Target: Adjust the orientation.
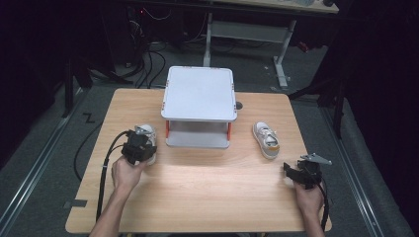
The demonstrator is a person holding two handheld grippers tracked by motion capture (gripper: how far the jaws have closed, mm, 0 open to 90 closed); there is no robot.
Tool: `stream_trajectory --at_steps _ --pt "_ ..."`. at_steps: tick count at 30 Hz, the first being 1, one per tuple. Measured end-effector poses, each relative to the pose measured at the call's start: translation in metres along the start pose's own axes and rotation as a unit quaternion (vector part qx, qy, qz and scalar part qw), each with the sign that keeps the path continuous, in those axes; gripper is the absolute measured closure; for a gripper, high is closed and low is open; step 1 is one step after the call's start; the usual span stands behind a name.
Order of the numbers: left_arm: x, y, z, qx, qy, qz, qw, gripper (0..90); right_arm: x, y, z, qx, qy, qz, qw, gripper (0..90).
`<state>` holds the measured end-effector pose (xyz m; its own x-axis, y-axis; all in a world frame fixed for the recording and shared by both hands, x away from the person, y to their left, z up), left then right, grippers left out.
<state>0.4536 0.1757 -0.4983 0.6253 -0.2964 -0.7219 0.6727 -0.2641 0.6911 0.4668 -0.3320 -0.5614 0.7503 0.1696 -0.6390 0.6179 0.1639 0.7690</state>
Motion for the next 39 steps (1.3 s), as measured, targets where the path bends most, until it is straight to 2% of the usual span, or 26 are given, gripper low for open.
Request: stream_trajectory --at_steps 10,15,22,24,30,31,32,33,39 --pt "-0.011 0.001 0.016 0.015 -0.018 0.009 0.9997 80.0 0.000 0.000 0.000 0.000 0.000 0.000 1.0000 38.4" --pt "-0.018 -0.001 0.032 0.033 -0.030 0.013 0.9989 79.9 0.000 0.000 0.000 0.000 0.000 0.000 1.0000 38.4" --pt "-0.025 -0.004 0.049 0.046 -0.043 0.020 0.9978 79.9 0.000 0.000 0.000 -0.001 0.000 0.000 1.0000 38.4" --pt "-0.026 -0.004 0.057 0.052 -0.049 0.022 0.9972 79.9 0.000 0.000 0.000 0.000 0.000 0.000 1.0000 38.4" --pt "-0.026 -0.003 0.073 0.065 -0.061 0.023 0.9958 79.9 0.000 0.000 0.000 0.000 0.000 0.000 1.0000 38.4" --pt "-0.024 -0.003 0.080 0.072 -0.066 0.021 0.9950 79.9 0.000 0.000 0.000 0.000 0.000 0.000 1.0000 38.4" --pt "-0.024 -0.003 0.080 0.072 -0.066 0.021 0.9950 79.9 0.000 0.000 0.000 0.000 0.000 0.000 1.0000 38.4" --pt "-0.022 -0.003 0.086 0.074 -0.071 0.018 0.9945 79.9 0.000 0.000 0.000 0.000 0.000 0.000 1.0000 38.4" --pt "-0.013 -0.002 0.103 0.079 -0.086 0.016 0.9930 79.8 0.000 0.000 0.000 0.000 0.000 0.000 1.0000 38.4"
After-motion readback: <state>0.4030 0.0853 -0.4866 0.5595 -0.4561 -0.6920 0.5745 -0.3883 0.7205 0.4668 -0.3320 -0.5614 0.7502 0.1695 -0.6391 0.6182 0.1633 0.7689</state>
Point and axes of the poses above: each handheld gripper's, and its own axes: x roughly forward along the jaws, y roughly out of its top, z roughly to its right, the point moved 9 cm from there along x, roughly forward along the jaws, and after that the axes turned 3 degrees about z, right-handed, at the moved point
